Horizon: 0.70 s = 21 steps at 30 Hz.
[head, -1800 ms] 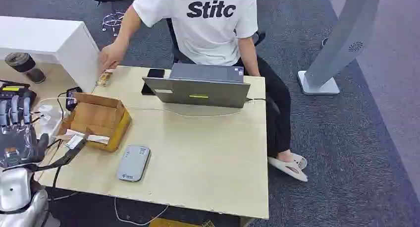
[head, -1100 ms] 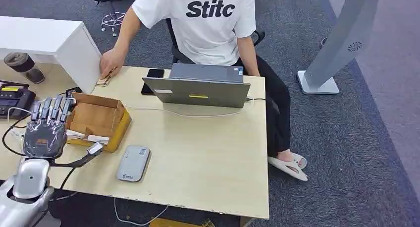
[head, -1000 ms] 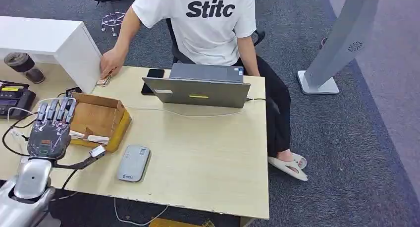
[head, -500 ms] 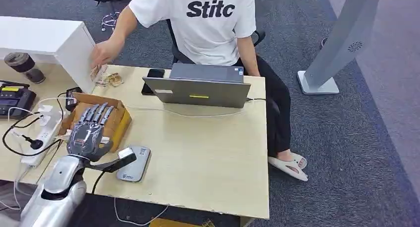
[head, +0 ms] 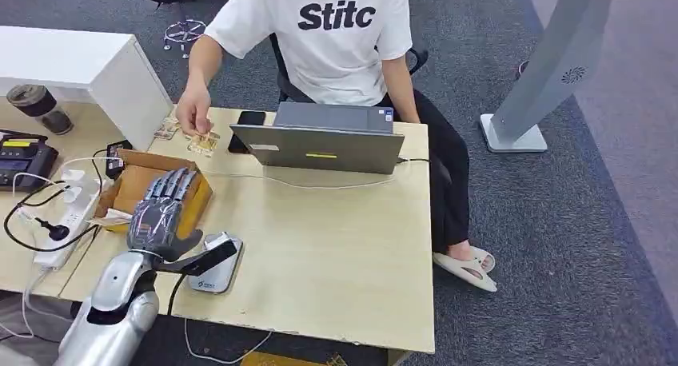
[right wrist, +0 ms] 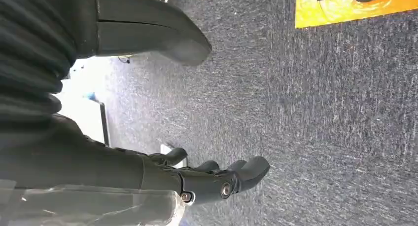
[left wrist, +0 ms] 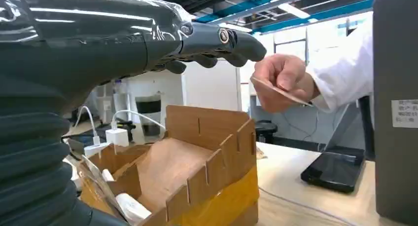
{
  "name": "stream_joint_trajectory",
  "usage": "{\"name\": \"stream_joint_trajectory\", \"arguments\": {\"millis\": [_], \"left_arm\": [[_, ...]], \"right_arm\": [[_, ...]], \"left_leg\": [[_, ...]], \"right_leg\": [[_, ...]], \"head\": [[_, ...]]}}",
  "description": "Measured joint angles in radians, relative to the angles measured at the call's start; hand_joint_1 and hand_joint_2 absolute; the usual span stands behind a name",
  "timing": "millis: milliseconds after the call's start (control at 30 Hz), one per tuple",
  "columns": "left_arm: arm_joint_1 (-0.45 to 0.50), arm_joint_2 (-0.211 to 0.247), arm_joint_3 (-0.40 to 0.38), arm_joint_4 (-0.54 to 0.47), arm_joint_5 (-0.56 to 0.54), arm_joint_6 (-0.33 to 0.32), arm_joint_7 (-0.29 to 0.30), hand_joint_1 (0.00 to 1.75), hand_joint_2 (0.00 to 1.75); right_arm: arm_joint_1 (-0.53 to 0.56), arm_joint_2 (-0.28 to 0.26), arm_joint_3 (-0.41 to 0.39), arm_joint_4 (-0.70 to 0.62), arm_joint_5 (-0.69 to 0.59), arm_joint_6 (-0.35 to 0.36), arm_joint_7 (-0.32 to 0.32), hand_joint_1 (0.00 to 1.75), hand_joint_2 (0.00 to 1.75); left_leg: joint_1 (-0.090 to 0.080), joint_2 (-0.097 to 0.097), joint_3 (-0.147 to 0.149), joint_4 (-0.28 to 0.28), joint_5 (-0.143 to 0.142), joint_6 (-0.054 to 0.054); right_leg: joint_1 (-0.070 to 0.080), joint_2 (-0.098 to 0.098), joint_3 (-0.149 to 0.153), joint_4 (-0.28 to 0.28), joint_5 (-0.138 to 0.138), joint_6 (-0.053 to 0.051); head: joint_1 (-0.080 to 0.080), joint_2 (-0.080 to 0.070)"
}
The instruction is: Pass the card to the sensor for recognition and then transmit it.
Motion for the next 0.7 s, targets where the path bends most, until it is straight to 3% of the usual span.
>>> {"name": "stream_joint_trajectory", "arguments": {"millis": [167, 433, 700], "left_arm": [[-0.001, -0.001, 0.003, 0.0, 0.028, -0.029, -0.004, 0.0, 1.75], [-0.016, 0.029, 0.013, 0.0, 0.12, -0.142, -0.007, 0.0, 1.75], [-0.023, 0.06, 0.019, 0.0, 0.129, -0.153, -0.007, 0.0, 1.75]], "right_arm": [[0.0, 0.002, 0.0, 0.001, -0.002, 0.0, 0.0, 0.0, 1.75], [0.0, 0.003, 0.0, 0.002, -0.006, 0.0, 0.0, 0.0, 1.75], [0.0, 0.003, 0.0, 0.003, -0.006, 0.0, 0.0, 0.0, 1.75]], "left_leg": [[0.0, 0.0, 0.0, 0.0, 0.0, 0.0], [0.0, 0.0, 0.0, 0.0, 0.0, 0.0], [0.0, 0.0, 0.0, 0.0, 0.0, 0.0]], "right_leg": [[0.0, 0.0, 0.0, 0.0, 0.0, 0.0], [0.0, 0.0, 0.0, 0.0, 0.0, 0.0], [0.0, 0.0, 0.0, 0.0, 0.0, 0.0]], "head": [[0.0, 0.0], [0.0, 0.0], [0.0, 0.0]]}}
